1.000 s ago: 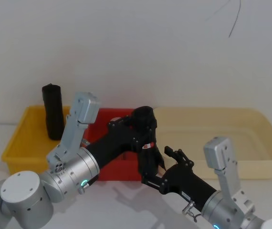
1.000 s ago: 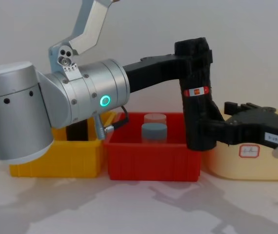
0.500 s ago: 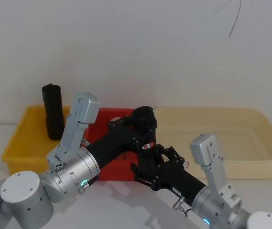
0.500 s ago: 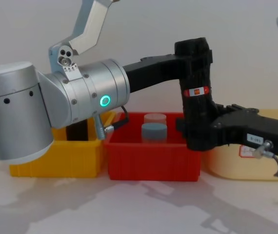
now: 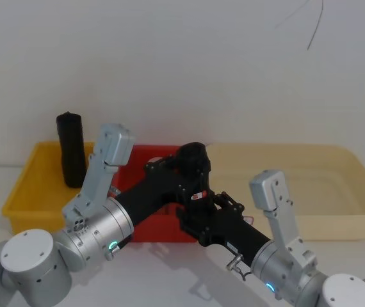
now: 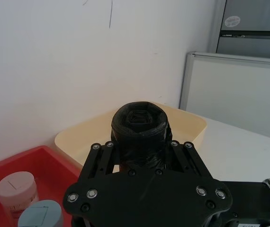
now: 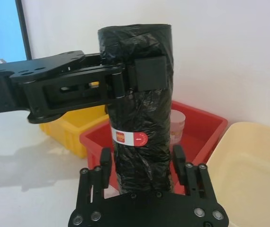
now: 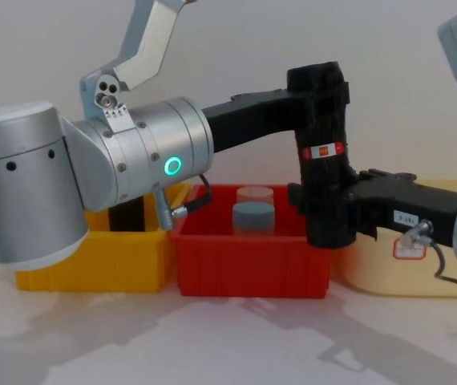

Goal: Pick up the garbage bag with the one hand and transfer it to the other hand.

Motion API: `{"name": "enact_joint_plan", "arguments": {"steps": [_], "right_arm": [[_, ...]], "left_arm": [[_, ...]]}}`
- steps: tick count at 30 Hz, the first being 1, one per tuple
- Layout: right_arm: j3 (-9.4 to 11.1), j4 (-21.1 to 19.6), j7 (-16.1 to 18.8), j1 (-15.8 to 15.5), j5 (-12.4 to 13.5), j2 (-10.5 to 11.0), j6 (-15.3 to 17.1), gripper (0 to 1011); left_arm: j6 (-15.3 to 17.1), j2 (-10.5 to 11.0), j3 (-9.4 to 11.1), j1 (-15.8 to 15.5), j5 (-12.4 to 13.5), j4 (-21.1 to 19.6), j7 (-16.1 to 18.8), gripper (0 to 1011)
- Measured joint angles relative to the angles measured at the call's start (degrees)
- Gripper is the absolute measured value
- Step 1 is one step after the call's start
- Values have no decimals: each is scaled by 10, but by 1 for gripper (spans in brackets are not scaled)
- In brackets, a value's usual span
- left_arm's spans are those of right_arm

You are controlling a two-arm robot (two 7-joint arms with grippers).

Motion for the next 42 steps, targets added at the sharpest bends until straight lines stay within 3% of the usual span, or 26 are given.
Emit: {"name": "enact_joint_plan", "arguments": {"steps": [10, 14, 25, 33, 42], "right_arm": [[2, 3, 1, 6, 12, -6, 14, 535], [2, 4, 2, 7, 16, -7, 17, 529], [4, 1, 0, 9, 26, -6, 20, 528], [18, -2, -10, 11, 34, 0, 24, 528], [52, 23, -23, 34, 42, 10, 33, 528]], "left_arm": [[0, 0, 0, 0, 0, 0, 0, 445], [0, 0, 0, 0, 0, 0, 0, 447], [0, 0, 0, 0, 0, 0, 0, 750], [0, 0, 0, 0, 0, 0, 0, 989], [0, 0, 0, 0, 0, 0, 0, 1002]]}}
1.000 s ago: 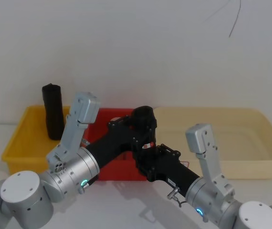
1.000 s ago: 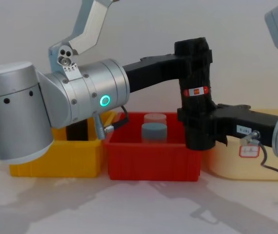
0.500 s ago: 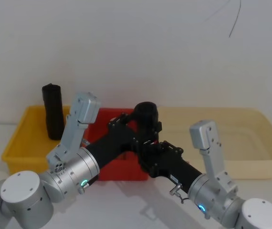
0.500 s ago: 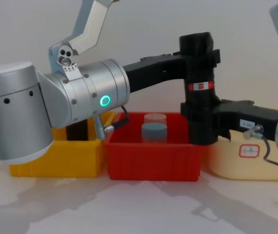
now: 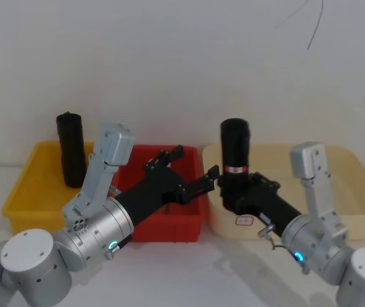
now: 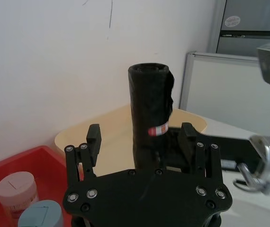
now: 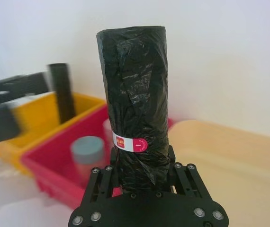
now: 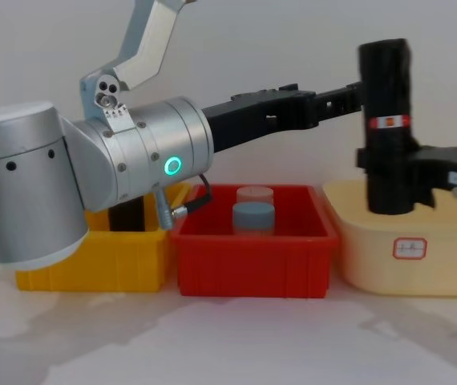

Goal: Pick up the garbage bag with the one hand and transfer it to the other hand.

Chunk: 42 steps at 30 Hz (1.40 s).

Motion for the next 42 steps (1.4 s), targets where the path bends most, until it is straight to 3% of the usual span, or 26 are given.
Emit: {"name": "enact_joint_plan", "arguments": {"steps": [16, 25, 34, 42], "right_arm": [[47, 122, -15, 89, 5, 7, 10, 530], [60, 162, -22, 115, -1, 8, 10, 794], [61, 143, -34, 114, -20, 14, 13, 1000], [57, 92, -42, 101, -37, 18, 11, 1000]], "left_arm": [[0, 0, 0, 0, 0, 0, 0, 1002], [0, 0, 0, 0, 0, 0, 0, 1002], [0, 0, 0, 0, 0, 0, 0, 1002], [0, 0, 0, 0, 0, 0, 0, 1002]]}}
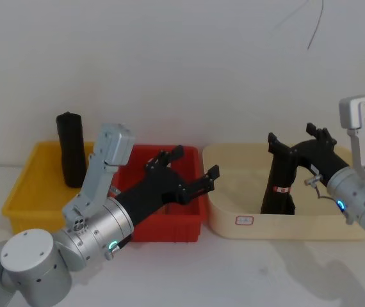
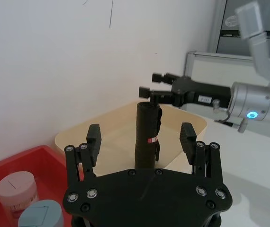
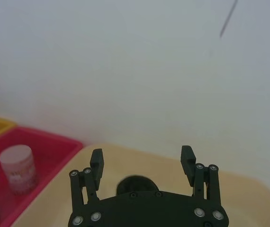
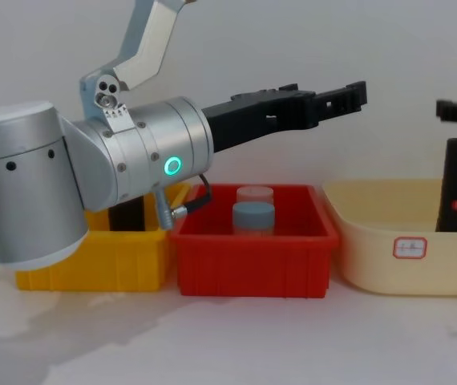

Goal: Pick up the garbage bag with the one hand and transfer it to the other hand.

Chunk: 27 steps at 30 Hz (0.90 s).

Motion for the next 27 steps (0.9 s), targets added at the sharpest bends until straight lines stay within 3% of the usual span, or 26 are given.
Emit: {"name": "enact_joint_plan", "arguments": {"steps": [11, 17, 27], "right_arm": [[-7, -82, 15, -16, -7, 4, -6, 1000], [-16, -105, 35, -20, 4, 1, 1, 1000], [-38, -107, 63, -17, 20, -9, 14, 1000]], "left_arm": [[-4, 3, -4, 7, -1, -8, 12, 1001], [-13, 12, -16, 24, 1, -28, 37, 1002], [-29, 34, -46, 61, 9, -65, 76, 1002]]}}
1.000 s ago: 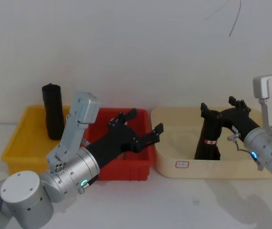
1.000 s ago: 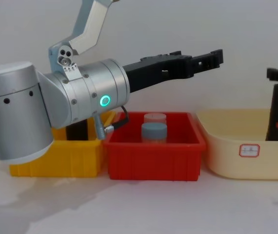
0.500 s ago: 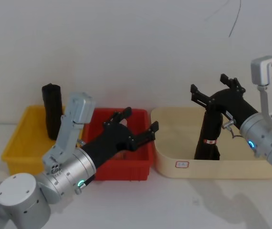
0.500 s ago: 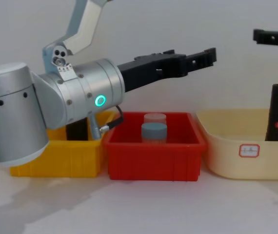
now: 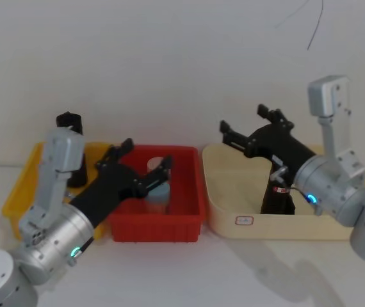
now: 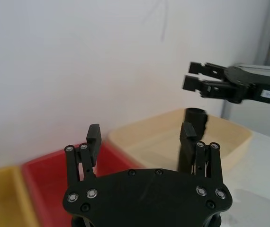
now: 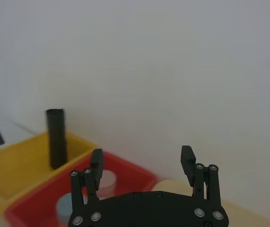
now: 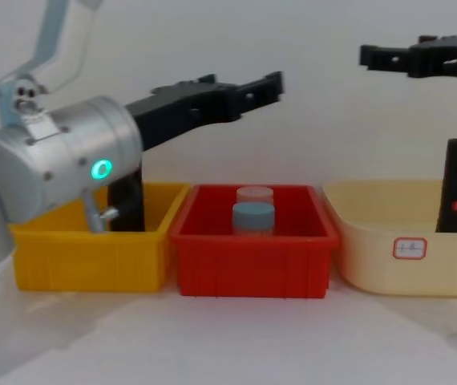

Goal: Pick up the garbage bag with the one hand and transfer it to the other hand.

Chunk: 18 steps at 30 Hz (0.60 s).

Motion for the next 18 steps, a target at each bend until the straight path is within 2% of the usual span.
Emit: {"name": "enact_joint_plan", "arguments": {"steps": [11, 18], "right_arm": [[-37, 40, 38, 22, 13, -18, 5, 1000], [-64, 84, 61, 42, 16, -32, 6, 999]], "left_arm": [[-14, 28, -50, 59, 15, -48, 56, 1001], [-18, 42, -80, 93, 22, -69, 83, 1002]]}}
